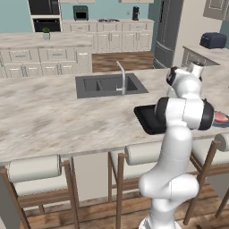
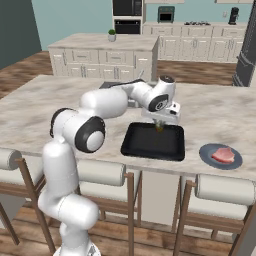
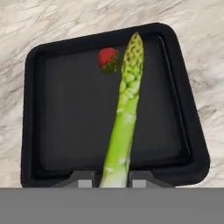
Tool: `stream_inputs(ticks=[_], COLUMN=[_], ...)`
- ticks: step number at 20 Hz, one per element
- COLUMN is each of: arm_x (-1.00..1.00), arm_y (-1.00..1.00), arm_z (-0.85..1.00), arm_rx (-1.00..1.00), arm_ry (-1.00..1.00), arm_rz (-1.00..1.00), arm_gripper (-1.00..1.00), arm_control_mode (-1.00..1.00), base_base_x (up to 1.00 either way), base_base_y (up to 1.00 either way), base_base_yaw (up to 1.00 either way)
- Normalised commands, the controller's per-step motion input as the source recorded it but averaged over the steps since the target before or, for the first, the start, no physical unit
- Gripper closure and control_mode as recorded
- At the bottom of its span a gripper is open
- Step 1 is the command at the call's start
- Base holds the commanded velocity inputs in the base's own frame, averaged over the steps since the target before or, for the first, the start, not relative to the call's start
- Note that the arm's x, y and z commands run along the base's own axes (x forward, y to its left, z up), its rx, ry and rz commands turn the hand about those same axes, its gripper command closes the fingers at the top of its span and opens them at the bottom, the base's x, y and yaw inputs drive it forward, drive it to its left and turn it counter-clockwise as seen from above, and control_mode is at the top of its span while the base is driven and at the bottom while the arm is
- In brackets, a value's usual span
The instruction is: Create a steak meal by picking up the steak and asparagus from the tray and placing them on the plate. Leave the strawberry on the tray.
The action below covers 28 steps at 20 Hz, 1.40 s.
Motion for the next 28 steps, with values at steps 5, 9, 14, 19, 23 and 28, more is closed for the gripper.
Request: stream_inputs(ticks=[5, 9, 14, 19, 23, 28], arm_x=[-0.41, -0.18, 0.00, 0.07, 0.01, 0.00], arm_y=[-0.41, -0.68, -0.71, -0.58, -0.71, -0.68], arm_z=[0.10, 0.00, 0.00, -0.03, -0.21, -0.36], arm_rx=[-0.07, -0.03, 0.00, -0.01, -0.02, -0.01], arm_ry=[-0.03, 0.00, 0.01, 0.04, 0.04, 0.03], arm_rz=[0.00, -0.02, 0.00, 0.00, 0.00, 0.00], arm_gripper=[1.00, 1.00, 1.00, 1.00, 1.00, 1.00], arm_control_mode=[-1.00, -1.00, -1.00, -1.00, -1.00, -1.00], base_base_x=[0.00, 0.00, 0.00, 0.00, 0.00, 0.00], base_base_y=[0.00, 0.00, 0.00, 0.00, 0.00, 0.00], base_base_yaw=[0.00, 0.00, 0.00, 0.00, 0.00, 0.00])
